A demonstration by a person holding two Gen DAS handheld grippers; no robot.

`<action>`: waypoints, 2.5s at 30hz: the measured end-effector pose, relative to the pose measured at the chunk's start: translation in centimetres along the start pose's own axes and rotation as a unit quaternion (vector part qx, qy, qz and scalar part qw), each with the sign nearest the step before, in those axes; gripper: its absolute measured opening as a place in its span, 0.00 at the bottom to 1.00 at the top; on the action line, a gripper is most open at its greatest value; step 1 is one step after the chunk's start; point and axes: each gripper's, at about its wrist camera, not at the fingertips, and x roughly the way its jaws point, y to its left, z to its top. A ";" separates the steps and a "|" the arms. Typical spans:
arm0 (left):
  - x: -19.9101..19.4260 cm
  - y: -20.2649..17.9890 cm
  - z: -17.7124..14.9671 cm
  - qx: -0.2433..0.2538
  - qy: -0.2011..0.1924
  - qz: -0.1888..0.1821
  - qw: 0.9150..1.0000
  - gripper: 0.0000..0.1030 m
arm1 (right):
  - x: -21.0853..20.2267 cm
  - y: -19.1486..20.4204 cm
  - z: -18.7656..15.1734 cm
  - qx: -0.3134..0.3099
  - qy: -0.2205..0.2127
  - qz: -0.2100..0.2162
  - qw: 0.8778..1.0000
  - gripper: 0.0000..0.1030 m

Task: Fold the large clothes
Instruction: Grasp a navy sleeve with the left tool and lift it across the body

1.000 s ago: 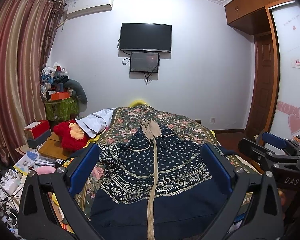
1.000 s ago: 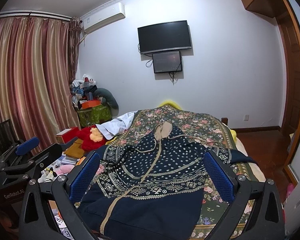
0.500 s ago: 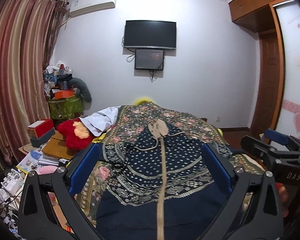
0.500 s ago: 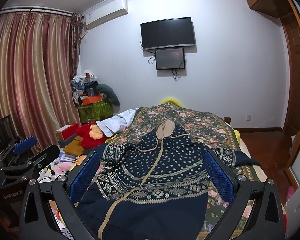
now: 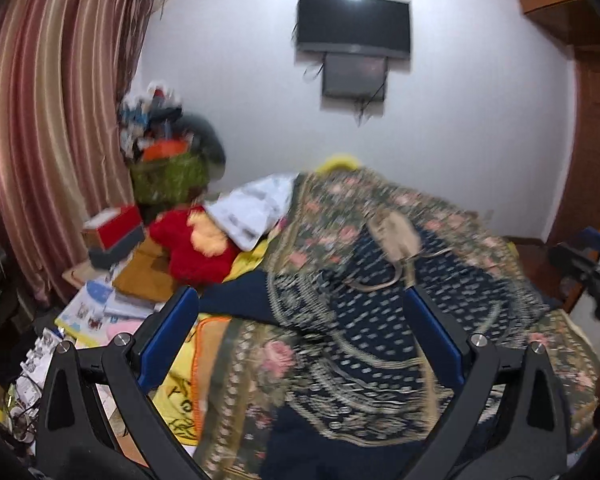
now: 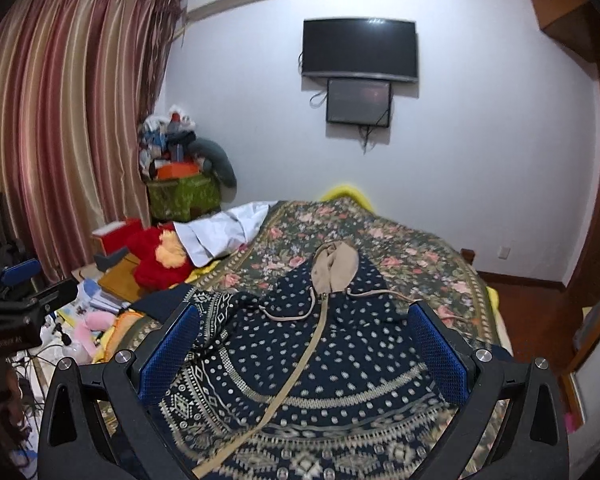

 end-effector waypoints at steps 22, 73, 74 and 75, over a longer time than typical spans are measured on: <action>27.4 14.9 -5.4 -0.282 0.318 -0.063 0.903 0.82 | 27.3 -1.3 -4.6 -0.034 0.257 0.015 0.966 1.00; 30.1 -20.8 -0.6 0.079 0.298 -0.181 0.934 0.03 | 20.4 -17.0 -6.3 0.055 0.287 0.020 0.956 1.00; 30.2 -21.4 -1.9 0.094 0.313 -0.184 0.927 0.03 | 20.4 -17.1 -6.5 0.054 0.290 0.019 0.955 1.00; 30.2 -21.8 -2.9 0.106 0.323 -0.185 0.922 0.05 | 20.5 -17.1 -6.7 0.053 0.293 0.019 0.954 1.00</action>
